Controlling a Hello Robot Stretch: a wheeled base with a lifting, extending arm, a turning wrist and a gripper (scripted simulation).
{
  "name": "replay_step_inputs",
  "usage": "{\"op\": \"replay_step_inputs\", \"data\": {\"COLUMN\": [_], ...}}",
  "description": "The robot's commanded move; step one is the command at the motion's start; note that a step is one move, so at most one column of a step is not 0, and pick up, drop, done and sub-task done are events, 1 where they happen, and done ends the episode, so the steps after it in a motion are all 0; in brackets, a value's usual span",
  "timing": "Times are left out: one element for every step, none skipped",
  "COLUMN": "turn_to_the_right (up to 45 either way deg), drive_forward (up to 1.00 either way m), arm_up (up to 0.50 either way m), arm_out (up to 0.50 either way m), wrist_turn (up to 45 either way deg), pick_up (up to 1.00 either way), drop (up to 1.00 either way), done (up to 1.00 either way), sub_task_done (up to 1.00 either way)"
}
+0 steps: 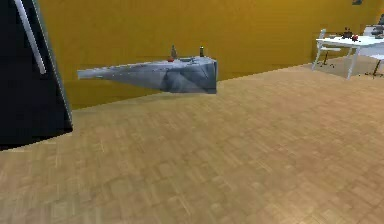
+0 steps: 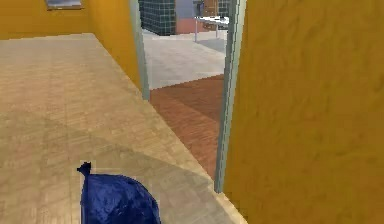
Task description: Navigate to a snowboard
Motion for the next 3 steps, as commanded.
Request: {"op": "replay_step_inputs", "data": {"turn_to_the_right": [3.0,0.0,45.0], "drive_forward": [0.0,0.95,0.0], "arm_up": [0.0,0.0,0.0], "arm_out": [0.0,0.0,0.0], "wrist_turn": [0.0,0.0,0.0], "pick_up": [0.0,0.0,0.0], "drop": [0.0,0.0,0.0], "done": [0.0,0.0,0.0], "sub_task_done": [0.0,0.0,0.0]}}
